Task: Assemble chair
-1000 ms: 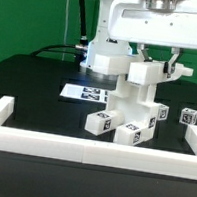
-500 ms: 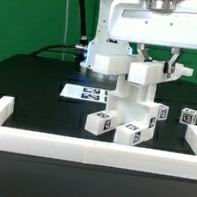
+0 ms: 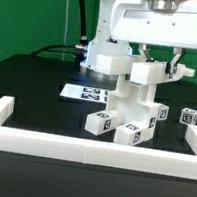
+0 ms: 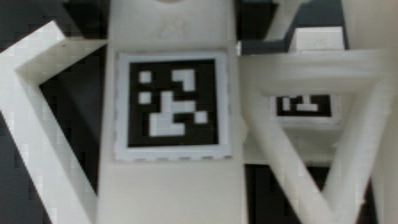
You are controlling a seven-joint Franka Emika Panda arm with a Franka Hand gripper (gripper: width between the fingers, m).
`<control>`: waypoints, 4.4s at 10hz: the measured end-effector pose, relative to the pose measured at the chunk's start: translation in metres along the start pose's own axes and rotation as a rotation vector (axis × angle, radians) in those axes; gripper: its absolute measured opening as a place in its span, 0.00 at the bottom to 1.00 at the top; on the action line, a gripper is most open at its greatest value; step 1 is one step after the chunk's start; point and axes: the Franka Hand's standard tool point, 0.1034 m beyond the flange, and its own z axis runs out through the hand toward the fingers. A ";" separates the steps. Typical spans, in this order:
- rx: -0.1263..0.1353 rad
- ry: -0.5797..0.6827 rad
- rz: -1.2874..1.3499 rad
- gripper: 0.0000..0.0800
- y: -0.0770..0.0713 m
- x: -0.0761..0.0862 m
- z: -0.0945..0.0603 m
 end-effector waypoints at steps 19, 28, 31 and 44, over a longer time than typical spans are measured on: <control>-0.004 -0.008 -0.001 0.36 0.004 -0.002 0.000; -0.002 -0.004 0.007 0.36 0.005 -0.002 0.000; 0.000 0.002 0.008 0.36 0.004 -0.001 0.000; -0.002 0.003 0.011 0.36 0.006 -0.002 0.000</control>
Offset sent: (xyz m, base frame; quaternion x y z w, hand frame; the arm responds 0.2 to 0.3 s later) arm 0.0000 0.0000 0.0000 0.0000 0.0000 0.0000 1.0000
